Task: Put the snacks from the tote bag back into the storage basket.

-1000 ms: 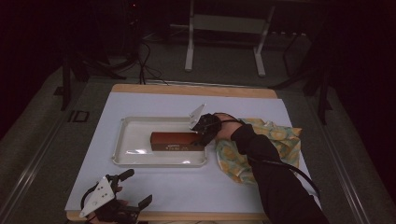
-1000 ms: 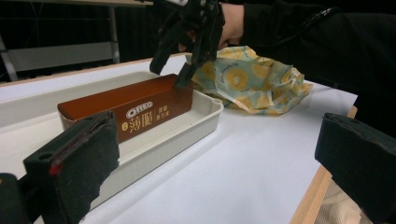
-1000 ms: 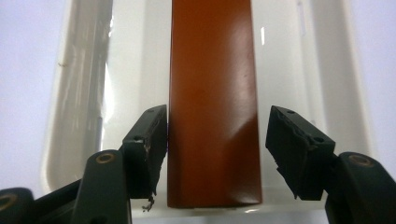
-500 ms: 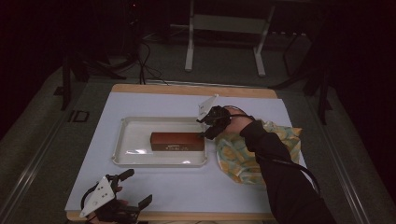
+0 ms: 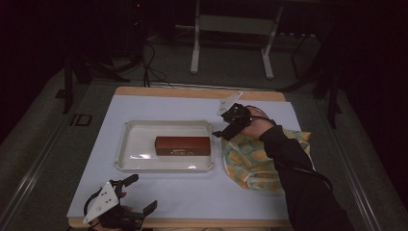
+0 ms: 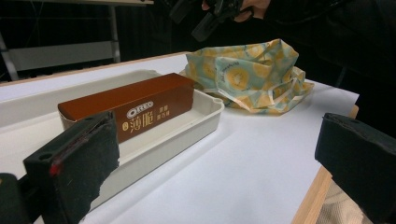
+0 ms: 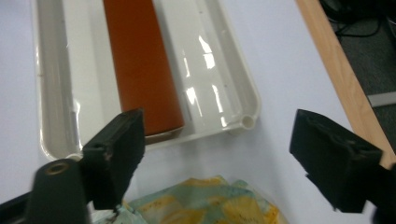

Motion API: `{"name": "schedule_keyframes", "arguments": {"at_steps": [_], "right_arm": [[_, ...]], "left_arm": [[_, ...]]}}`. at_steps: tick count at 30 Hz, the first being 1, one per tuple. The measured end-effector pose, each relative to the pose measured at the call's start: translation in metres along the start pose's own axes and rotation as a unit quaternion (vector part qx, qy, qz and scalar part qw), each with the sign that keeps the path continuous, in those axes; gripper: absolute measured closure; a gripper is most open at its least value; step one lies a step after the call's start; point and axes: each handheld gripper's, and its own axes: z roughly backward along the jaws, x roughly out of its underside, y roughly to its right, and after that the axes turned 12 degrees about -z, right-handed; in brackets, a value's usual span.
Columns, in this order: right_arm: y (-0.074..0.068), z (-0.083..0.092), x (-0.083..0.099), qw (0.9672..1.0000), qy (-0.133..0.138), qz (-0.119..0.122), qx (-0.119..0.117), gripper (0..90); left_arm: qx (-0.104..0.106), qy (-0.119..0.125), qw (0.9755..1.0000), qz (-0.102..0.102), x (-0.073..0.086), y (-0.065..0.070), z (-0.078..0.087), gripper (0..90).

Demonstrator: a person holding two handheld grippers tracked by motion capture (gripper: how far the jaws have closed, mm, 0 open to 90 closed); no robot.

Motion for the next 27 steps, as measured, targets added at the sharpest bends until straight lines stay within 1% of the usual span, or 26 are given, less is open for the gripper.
{"name": "schedule_keyframes", "arguments": {"at_steps": [1,2,3,5,6,7,8,9,11,12,15,16,17,20,22,24,26,27], "right_arm": [[0.003,0.003,0.003,0.9998,0.009,-0.017,0.003,12.9],[0.006,0.007,0.006,0.9995,0.016,-0.027,0.004,11.3],[0.007,0.008,0.008,0.9993,0.02,-0.031,0.006,10.9],[0.011,0.013,0.013,0.998,0.035,-0.052,0.008,10.9],[0.012,0.015,0.015,0.9976,0.039,-0.057,0.008,10.8],[0.014,0.017,0.017,0.9971,0.045,-0.06,0.014,10.8],[0.015,0.018,0.02,0.9964,0.047,-0.066,0.023,10.8],[0.018,0.02,0.023,0.9952,0.051,-0.079,0.029,10.8],[0.02,0.023,0.028,0.9939,0.057,-0.087,0.037,10.9],[0.022,0.025,0.03,0.9922,0.061,-0.099,0.047,10.9],[0.025,0.031,0.037,0.9881,0.077,-0.119,0.061,10.9],[0.025,0.032,0.04,0.9858,0.082,-0.127,0.072,10.9],[0.026,0.034,0.042,0.9845,0.086,-0.131,0.079,10.9],[0.026,0.04,0.05,0.9771,0.109,-0.151,0.103,10.9],[0.027,0.044,0.056,0.972,0.122,-0.167,0.111,10.9],[0.026,0.048,0.062,0.968,0.13,-0.178,0.119,11.0],[0.025,0.051,0.068,0.9646,0.134,-0.188,0.128,11.0],[0.025,0.052,0.07,0.9636,0.14,-0.189,0.128,11.0]], "left_arm": [[0.0,0.001,1.0,0.0,0.0,0.0,0.0,0.1],[0.0,0.001,1.0,0.001,0.0,0.0,0.0,0.1],[0.0,0.001,1.0,0.001,0.0,0.0,0.0,0.1],[0.0,0.0,1.0,0.0,0.0,0.0,0.0,0.1],[0.0,0.0,1.0,0.0,0.0,0.0,0.0,0.1],[0.0,0.001,1.0,0.001,0.0,0.0,0.0,0.1],[0.0,0.001,1.0,0.001,0.0,0.0,0.0,0.1],[0.0,0.001,1.0,0.002,0.0,0.0,0.0,0.1],[0.001,0.001,1.0,0.001,0.0,0.0,0.0,0.1],[0.001,0.001,1.0,0.002,0.0,0.0,0.0,0.1],[0.001,0.0,1.0,0.002,0.0,0.0,-0.001,0.2],[0.001,0.0,1.0,0.002,0.0,0.0,-0.001,0.1],[0.001,0.0,1.0,0.002,0.0,-0.001,-0.001,0.1],[0.001,0.0,1.0,0.003,0.0,0.0,-0.001,0.1],[0.001,-0.001,1.0,0.002,0.0,0.0,-0.001,0.1],[0.002,-0.001,1.0,0.002,0.0,0.0,-0.001,0.1],[0.002,-0.001,1.0,0.002,0.0,0.0,-0.001,0.1],[0.002,-0.002,1.0,0.002,0.0,-0.001,-0.001,0.1]]}}
